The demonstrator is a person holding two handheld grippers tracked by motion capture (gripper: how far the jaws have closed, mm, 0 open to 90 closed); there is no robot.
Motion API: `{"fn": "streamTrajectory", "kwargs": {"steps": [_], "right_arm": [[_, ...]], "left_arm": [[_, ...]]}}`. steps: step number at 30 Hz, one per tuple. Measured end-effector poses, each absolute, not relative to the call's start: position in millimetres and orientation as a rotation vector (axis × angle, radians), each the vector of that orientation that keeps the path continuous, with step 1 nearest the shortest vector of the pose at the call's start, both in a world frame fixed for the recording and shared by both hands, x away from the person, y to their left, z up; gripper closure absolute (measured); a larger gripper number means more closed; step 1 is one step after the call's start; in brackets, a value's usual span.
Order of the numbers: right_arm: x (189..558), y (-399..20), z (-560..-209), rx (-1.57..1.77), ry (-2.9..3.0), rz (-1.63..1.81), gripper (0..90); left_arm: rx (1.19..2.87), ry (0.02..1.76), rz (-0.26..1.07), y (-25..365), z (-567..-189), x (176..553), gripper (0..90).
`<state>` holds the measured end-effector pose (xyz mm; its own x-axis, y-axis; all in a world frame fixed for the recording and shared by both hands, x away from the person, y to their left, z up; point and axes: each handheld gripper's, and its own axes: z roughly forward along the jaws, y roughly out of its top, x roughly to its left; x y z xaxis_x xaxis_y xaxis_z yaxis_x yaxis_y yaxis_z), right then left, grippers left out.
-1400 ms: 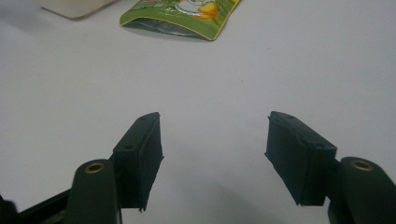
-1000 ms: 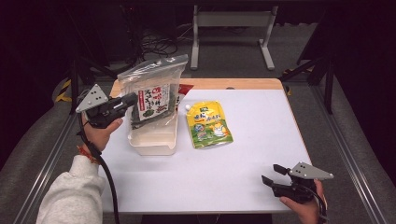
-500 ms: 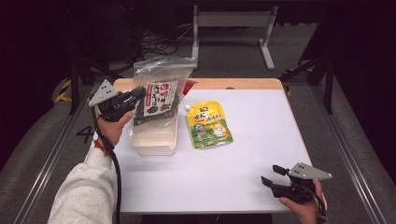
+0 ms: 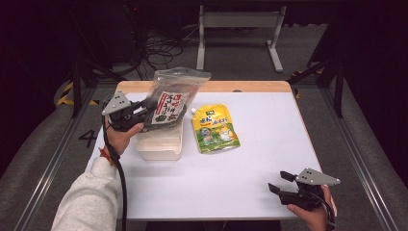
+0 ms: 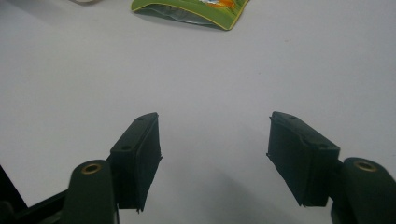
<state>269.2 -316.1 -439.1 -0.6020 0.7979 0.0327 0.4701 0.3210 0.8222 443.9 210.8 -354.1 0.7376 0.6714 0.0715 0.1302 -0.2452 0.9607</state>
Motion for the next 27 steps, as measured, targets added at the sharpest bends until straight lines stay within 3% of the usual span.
{"fn": "streamTrajectory", "kwargs": {"steps": [6,9,16,23,27], "right_arm": [[268.4,-317.0,-439.3,1.127,2.217,1.179,33.8],[269.2,-316.5,-441.3,1.128,2.238,1.165,32.8],[270.8,-313.0,-443.4,1.122,2.272,1.143,32.3],[272.2,-311.7,-445.5,1.116,2.291,1.128,32.0],[273.1,-311.2,-445.8,1.115,2.295,1.131,32.0]], "left_arm": [[1.825,0.648,0.561,224.2,-364.2,434.3,69.6],[1.888,0.651,0.564,225.1,-367.9,429.3,60.3],[1.982,0.659,0.507,228.3,-376.5,429.1,65.3],[1.899,0.693,0.395,233.6,-396.0,442.1,68.9],[1.902,0.691,0.402,236.9,-402.8,442.5,69.4]]}}
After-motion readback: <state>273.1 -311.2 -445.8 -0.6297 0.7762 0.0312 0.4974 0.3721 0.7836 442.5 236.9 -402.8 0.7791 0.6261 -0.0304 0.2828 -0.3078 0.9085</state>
